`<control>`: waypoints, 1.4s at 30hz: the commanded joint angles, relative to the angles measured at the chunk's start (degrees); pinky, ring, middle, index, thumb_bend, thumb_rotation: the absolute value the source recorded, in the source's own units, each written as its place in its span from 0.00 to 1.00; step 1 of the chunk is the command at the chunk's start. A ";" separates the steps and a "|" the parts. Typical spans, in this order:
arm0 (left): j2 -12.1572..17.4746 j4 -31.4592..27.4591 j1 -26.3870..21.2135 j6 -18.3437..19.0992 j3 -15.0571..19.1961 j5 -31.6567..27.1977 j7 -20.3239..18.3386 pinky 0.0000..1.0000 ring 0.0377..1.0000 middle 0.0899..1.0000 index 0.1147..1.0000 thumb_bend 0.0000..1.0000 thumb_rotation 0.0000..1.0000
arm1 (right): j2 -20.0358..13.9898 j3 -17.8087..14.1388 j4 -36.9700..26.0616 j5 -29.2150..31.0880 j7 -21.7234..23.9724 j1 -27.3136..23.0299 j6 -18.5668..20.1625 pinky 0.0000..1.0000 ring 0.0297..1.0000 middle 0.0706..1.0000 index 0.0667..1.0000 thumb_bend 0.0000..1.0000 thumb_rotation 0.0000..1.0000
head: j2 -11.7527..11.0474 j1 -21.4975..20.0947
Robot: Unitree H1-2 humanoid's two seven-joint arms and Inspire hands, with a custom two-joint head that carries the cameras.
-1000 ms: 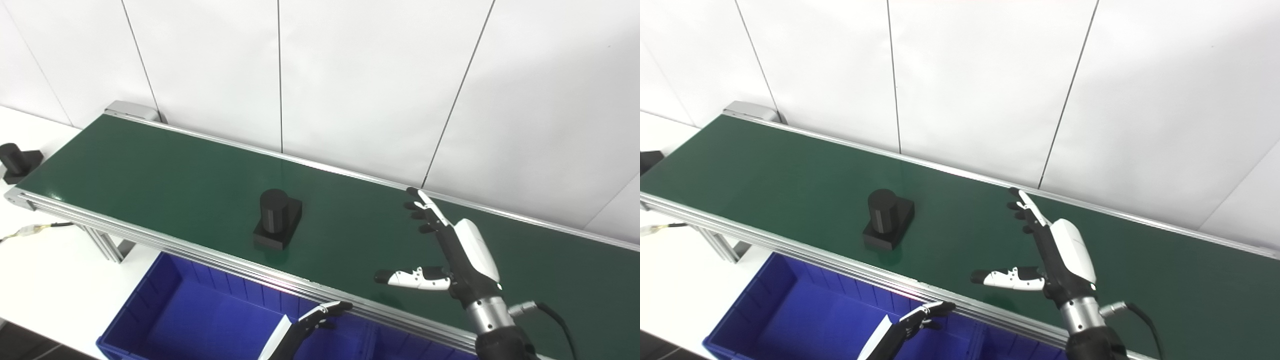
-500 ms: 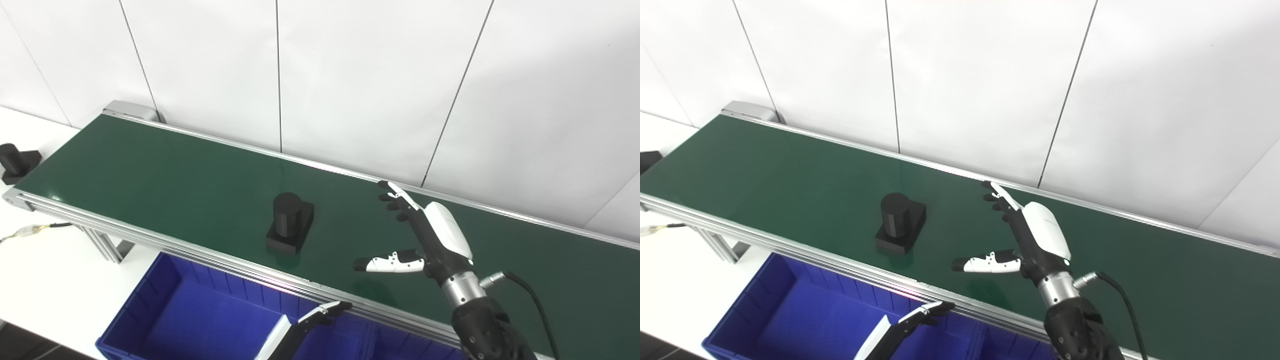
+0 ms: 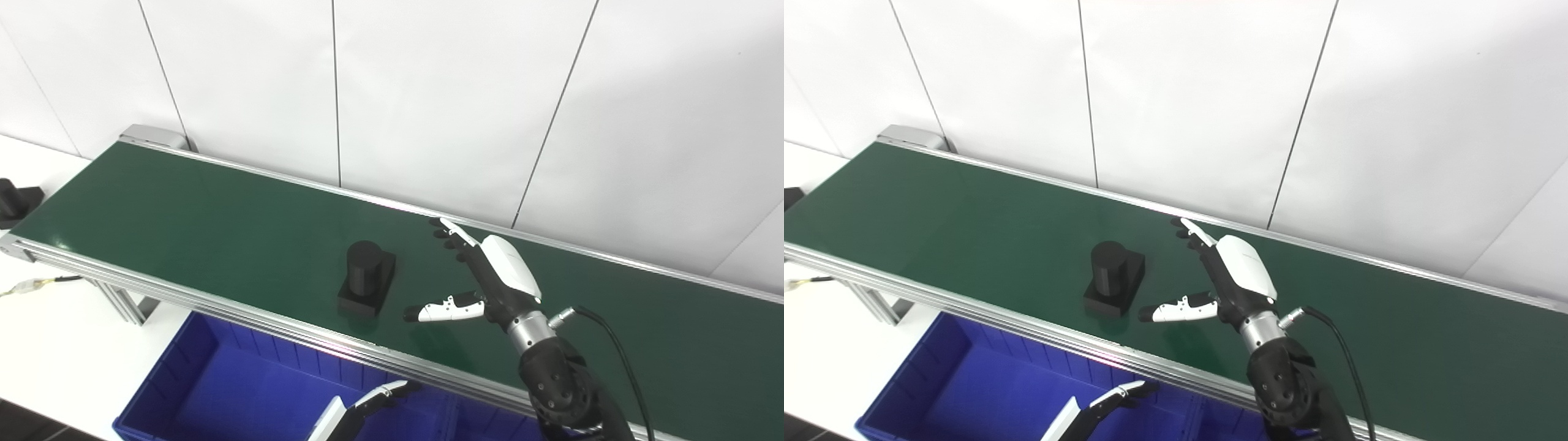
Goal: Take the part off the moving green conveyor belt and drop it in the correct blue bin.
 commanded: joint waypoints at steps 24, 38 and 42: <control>0.88 -1.45 -0.42 -1.94 -3.15 2.77 5.29 0.82 0.85 0.86 0.82 0.87 0.26 | 4.53 4.97 11.35 -3.38 -3.25 -8.05 0.59 0.72 0.79 0.82 0.89 0.91 0.48 | 1.40 0.69; 0.57 -2.13 -0.14 -1.94 -2.95 2.84 4.99 0.81 0.85 0.86 0.82 0.86 0.25 | 5.98 4.57 19.61 -2.31 -13.30 -8.72 -3.59 0.45 0.50 0.59 0.72 0.68 0.17 | 2.22 0.76; 0.64 -2.36 -0.17 -1.94 -3.04 2.81 5.01 0.81 0.85 0.86 0.82 0.86 0.25 | 6.21 4.78 23.00 -3.27 -19.87 -8.65 -5.95 0.38 0.43 0.41 0.52 0.53 0.02 | 2.50 0.74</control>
